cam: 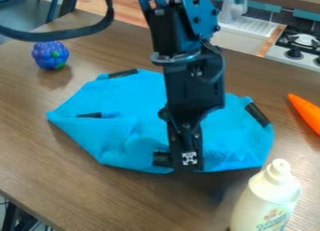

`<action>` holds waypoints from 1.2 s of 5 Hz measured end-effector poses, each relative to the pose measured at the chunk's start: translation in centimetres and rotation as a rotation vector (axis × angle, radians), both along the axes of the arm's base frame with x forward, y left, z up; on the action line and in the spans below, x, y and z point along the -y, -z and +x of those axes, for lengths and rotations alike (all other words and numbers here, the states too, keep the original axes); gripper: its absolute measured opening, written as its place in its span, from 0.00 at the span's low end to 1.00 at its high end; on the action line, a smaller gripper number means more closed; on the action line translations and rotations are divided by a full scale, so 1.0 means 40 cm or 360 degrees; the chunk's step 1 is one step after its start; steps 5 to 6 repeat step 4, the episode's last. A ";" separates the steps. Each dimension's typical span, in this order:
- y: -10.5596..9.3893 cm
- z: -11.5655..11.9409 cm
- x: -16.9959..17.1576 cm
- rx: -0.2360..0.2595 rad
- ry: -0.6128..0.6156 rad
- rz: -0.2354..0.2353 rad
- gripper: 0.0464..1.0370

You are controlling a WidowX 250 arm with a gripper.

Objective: Unfold the cloth from top left to bottom right

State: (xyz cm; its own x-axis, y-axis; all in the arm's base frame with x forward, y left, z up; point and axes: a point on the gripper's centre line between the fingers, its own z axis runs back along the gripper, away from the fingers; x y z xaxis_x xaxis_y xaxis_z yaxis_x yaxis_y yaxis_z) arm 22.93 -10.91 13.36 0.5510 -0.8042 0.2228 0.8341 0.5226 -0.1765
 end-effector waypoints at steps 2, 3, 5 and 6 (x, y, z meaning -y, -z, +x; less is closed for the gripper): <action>0.002 0.003 -0.015 0.0013 0.0034 0.0027 0.81; -0.028 0.011 -0.041 -0.0017 0.0055 -0.0046 0.96; -0.127 0.050 -0.108 0.0105 0.0031 -0.0065 0.96; -0.127 0.050 -0.108 0.0105 0.0031 -0.0065 0.96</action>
